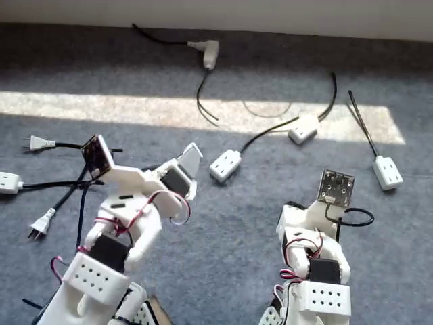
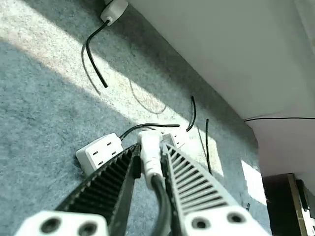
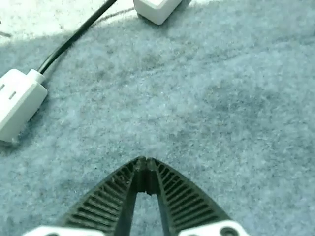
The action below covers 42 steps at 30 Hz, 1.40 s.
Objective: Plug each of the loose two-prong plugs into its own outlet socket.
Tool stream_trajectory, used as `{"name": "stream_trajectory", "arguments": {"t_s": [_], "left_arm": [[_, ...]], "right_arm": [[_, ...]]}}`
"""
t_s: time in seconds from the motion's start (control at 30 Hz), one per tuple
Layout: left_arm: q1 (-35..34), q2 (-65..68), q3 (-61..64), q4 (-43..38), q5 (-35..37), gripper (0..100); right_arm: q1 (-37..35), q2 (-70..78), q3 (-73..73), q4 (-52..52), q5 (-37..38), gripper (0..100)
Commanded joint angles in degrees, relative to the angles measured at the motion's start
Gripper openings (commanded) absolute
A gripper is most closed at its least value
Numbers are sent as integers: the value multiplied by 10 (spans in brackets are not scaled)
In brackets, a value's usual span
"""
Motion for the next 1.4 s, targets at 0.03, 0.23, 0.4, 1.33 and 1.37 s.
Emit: {"name": "stream_trajectory", "arguments": {"t_s": [0.03,0.23,0.4,1.33,1.37], "left_arm": [[-9,254,-201,101,-8,7],[-9,410,-364,255,-4,7],[-4,475,-437,302,-4,7],[54,640,-426,133,62,6],[54,640,-426,133,62,6]], "right_arm": [[7,-6,5,-20,-4,6],[7,-6,7,-35,-4,6],[7,-6,7,-36,-4,6],[-19,-7,24,-58,-4,6],[-19,-7,24,-58,-4,6]]}}
